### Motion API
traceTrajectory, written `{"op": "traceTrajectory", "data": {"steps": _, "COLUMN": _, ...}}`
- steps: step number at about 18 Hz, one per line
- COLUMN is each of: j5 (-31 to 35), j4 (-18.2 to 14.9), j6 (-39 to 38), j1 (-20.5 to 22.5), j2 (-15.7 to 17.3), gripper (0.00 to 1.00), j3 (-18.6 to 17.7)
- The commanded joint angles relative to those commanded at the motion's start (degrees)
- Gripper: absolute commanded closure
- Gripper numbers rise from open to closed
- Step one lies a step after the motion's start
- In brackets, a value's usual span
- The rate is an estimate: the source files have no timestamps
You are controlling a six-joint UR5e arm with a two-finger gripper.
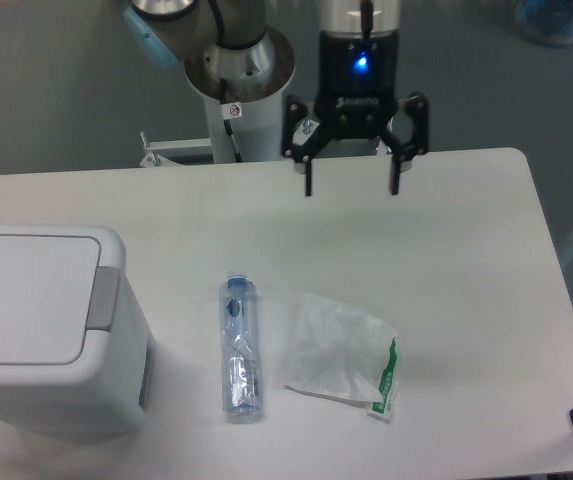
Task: Open the trash can
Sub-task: 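Move the open gripper down toward the white trash can lid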
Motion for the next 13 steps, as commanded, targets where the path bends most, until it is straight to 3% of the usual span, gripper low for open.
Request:
{"op": "traceTrajectory", "data": {"steps": 4, "j5": 0.1, "j4": 2.4, "j6": -4.3, "j1": -4.6, "j2": -2.3, "gripper": 0.0, "j3": 0.0}}
{"op": "traceTrajectory", "data": {"steps": 7, "j5": 0.2, "j4": 7.2, "j6": -9.9, "j1": -7.1, "j2": -3.6, "gripper": 0.0, "j3": 0.0}}
{"op": "traceTrajectory", "data": {"steps": 13, "j5": 0.2, "j4": 7.4, "j6": -9.8, "j1": -10.8, "j2": -5.5, "gripper": 0.0, "j3": 0.0}}
